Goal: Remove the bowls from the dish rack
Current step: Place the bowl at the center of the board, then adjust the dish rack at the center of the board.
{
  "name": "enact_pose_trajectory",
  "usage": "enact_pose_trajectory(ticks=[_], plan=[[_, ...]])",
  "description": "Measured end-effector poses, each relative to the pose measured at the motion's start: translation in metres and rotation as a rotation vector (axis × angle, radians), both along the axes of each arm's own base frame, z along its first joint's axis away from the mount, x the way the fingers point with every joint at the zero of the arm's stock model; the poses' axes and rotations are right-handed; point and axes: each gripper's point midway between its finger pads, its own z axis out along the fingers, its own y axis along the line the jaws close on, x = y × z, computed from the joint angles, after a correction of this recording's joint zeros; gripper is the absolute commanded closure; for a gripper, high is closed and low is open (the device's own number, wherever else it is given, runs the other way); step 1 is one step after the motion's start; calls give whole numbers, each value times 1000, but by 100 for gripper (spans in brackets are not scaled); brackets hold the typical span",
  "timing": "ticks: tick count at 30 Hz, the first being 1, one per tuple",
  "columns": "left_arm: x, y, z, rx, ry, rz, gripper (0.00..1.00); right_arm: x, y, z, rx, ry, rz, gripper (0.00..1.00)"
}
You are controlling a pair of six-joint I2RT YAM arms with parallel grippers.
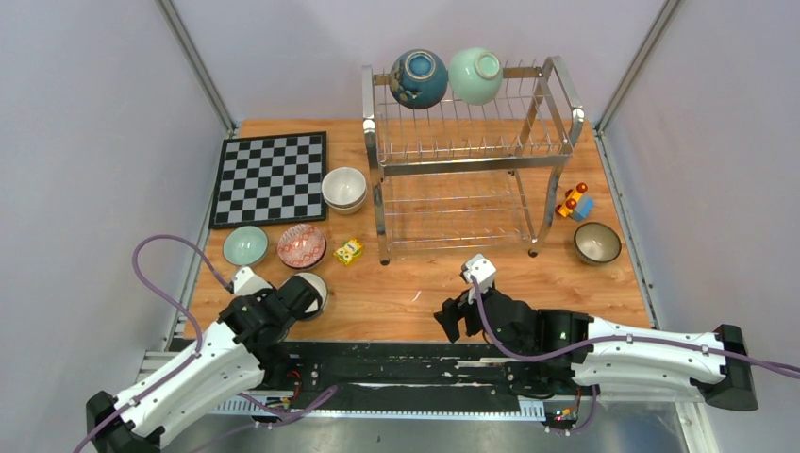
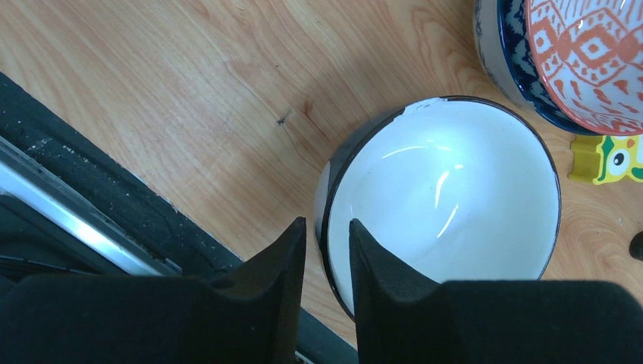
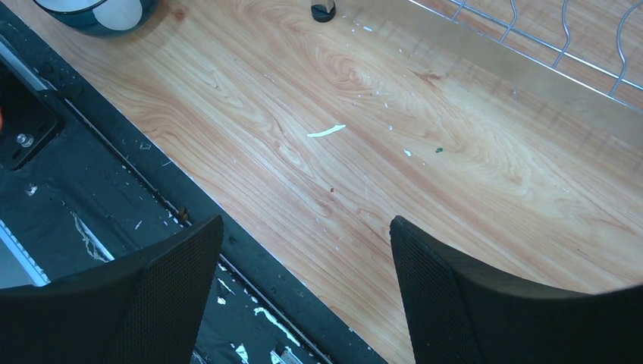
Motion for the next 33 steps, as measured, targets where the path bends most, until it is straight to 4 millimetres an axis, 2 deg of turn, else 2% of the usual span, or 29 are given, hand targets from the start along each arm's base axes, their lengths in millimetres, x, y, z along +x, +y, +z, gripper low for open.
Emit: enact_pose_trajectory(ticks=[2,5,8,15,20,25,33], plan=[[0,0,1,-5,-6,-3,63,0,0,0,2,0,0,16],[0,-2,3,-20,-17,-10,48,0,1,1,6,-1,0,16],[1,-5,10,-42,-33,-26,39,0,1,1,6,-2,0,16],[9,-22,36,-134,-107,-103,29,1,0,9,25,-13,2,16],[13,-34,72,-149,-147,-218,25,2,-6,16,31,-37,-2,16],[31,-63,118,-158,-236,-418,25,6,-11,22,16,-65,-13,16],[69,-121,163,-128,-435,-740,21,13,-19,25,-7,-107,-50,15]])
